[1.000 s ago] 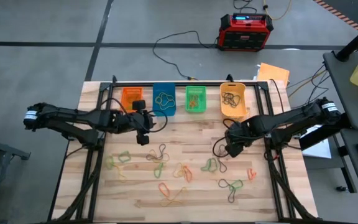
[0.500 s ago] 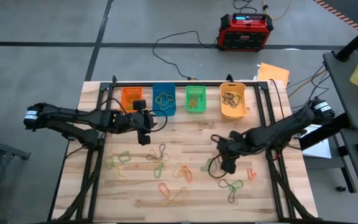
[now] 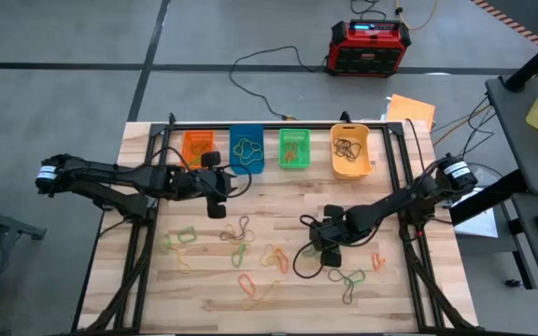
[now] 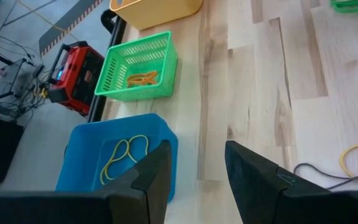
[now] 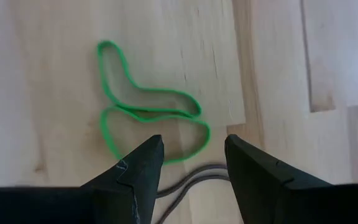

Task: Sort rubber bands into baskets
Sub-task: Put the green rubber band into the orange bin

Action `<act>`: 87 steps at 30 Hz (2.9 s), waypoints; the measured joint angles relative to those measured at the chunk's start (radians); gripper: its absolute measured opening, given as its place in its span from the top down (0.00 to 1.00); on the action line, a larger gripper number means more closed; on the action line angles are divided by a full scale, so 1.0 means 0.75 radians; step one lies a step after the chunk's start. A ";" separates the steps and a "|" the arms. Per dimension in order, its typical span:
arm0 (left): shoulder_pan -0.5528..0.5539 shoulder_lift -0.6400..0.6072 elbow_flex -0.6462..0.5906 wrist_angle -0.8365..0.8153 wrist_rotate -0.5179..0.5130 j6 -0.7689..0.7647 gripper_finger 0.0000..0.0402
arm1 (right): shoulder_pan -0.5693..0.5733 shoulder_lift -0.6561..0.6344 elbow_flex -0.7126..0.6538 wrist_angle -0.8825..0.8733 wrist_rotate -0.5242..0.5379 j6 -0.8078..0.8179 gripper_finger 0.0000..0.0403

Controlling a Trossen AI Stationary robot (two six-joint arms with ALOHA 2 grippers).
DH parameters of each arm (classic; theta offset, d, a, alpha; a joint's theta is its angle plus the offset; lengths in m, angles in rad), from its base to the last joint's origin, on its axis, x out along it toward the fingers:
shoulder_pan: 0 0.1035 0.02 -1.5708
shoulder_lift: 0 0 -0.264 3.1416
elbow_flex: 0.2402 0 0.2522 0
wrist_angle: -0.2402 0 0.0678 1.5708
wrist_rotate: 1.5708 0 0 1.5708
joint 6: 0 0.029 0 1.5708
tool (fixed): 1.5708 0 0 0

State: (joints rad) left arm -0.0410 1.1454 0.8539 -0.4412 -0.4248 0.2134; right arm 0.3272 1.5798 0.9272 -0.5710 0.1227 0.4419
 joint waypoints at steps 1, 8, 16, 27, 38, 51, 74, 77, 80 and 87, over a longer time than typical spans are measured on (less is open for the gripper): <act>0.000 0.000 0.000 0.000 0.000 -0.005 0.66 | 0.000 0.014 0.000 0.001 0.015 0.000 0.59; 0.000 0.000 -0.005 0.001 0.000 -0.017 0.66 | -0.002 0.088 0.000 0.007 0.083 -0.038 0.59; 0.000 0.000 -0.022 0.032 0.079 -0.039 0.66 | -0.015 0.128 0.005 0.042 0.048 -0.155 0.81; 0.000 0.000 -0.023 0.056 0.131 -0.072 0.66 | -0.022 0.063 -0.002 0.011 0.090 -0.225 0.98; 0.000 0.000 -0.134 0.363 0.310 -0.100 0.66 | -0.023 -0.227 -0.002 0.001 0.411 -0.362 0.98; 0.000 0.000 -0.369 0.958 0.522 -0.287 0.66 | -0.118 -0.227 -0.001 0.764 0.470 -1.068 0.98; -0.002 0.222 -0.413 1.376 0.607 -0.463 0.66 | -0.246 0.057 0.052 1.547 0.384 -1.738 0.98; -0.002 0.260 -0.411 1.447 0.716 -0.462 0.66 | -0.247 0.080 0.076 1.544 0.384 -1.779 0.98; -0.002 0.280 -0.411 1.470 0.729 -0.464 0.66 | -0.245 0.093 0.090 1.540 0.357 -1.793 0.98; -0.002 0.287 -0.411 1.462 0.729 -0.475 0.74 | -0.247 0.094 0.091 1.538 0.355 -1.796 0.98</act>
State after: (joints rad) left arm -0.0422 1.3607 0.5457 0.6551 0.1223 -0.1427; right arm 0.1421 1.6501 0.9951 0.5822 0.3889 -0.9053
